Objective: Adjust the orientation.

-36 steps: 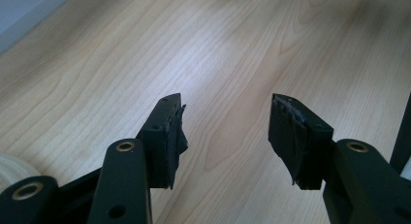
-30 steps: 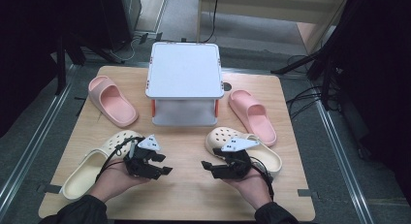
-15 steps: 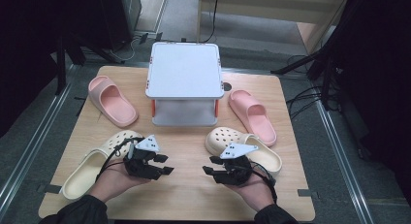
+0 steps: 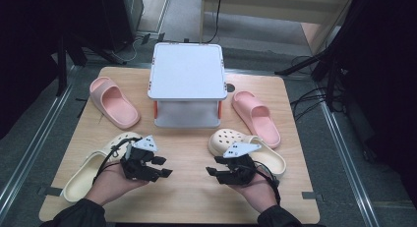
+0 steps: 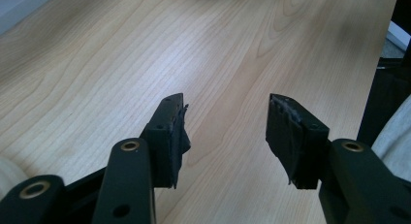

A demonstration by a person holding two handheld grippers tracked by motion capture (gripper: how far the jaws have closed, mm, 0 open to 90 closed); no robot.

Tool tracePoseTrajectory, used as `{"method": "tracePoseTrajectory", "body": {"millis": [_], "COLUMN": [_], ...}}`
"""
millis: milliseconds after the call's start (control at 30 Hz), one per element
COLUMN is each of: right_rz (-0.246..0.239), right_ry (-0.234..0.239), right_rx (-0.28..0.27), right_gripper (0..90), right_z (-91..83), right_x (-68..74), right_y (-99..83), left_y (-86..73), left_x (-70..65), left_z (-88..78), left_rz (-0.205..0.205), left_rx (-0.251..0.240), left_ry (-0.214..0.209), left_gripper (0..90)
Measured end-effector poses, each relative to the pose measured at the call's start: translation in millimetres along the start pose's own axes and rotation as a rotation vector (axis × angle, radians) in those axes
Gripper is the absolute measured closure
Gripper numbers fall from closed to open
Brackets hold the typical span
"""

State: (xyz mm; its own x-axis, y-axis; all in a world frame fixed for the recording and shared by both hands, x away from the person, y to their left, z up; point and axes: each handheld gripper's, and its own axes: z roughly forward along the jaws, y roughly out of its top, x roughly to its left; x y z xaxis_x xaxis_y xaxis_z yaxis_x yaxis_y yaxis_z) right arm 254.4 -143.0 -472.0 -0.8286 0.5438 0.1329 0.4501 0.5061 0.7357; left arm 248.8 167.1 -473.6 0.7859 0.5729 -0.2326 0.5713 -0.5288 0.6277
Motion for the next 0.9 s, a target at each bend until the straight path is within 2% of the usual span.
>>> {"method": "tracePoseTrajectory", "body": {"millis": [33, 67, 200, 400, 567, 667, 767, 900], "right_rz": [0.004, 0.014, 0.036, 0.014, -0.004, -0.002, -0.001, -0.005], "right_ry": [0.005, 0.015, 0.048, 0.075, 0.094, 0.108, 0.124, 0.123], "right_rx": [-0.004, -0.006, -0.012, -0.002, 0.02, 0.053, 0.048, 0.049], "right_gripper": [53.4, 53.5, 54.7, 54.5, 52.7, 52.2, 52.0, 50.8], "right_z": [0.1, -0.1, 1.7, 6.7, 10.9, 15.4, 16.6, 17.5], "right_x": [-0.6, -1.2, -2.9, -1.3, -0.3, -0.4, -1.2, -2.3], "right_y": [0.8, 1.7, 5.3, 10.6, 13.1, 12.9, 14.0, 15.1], "left_y": [-0.5, -1.1, -4.5, -11.9, -18.0, -22.1, -27.2, -34.2], "left_x": [-0.1, 0.5, -1.2, 0.3, 3.4, 6.5, 11.0, 14.3], "left_z": [-1.6, -3.9, -11.5, -23.8, -35.5, -42.9, -49.9, -57.9], "left_rz": [-0.012, -0.006, -0.006, -0.049, -0.101, -0.114, -0.133, -0.143], "left_rx": [-0.009, -0.007, -0.016, -0.02, -0.034, -0.03, -0.024, -0.016], "left_ry": [0.001, -0.011, 0.018, 0.051, 0.068, 0.077, 0.085, 0.1], "left_gripper": [45.3, 44.0, 46.8, 48.0, 48.7, 49.9, 49.7, 49.8]}}
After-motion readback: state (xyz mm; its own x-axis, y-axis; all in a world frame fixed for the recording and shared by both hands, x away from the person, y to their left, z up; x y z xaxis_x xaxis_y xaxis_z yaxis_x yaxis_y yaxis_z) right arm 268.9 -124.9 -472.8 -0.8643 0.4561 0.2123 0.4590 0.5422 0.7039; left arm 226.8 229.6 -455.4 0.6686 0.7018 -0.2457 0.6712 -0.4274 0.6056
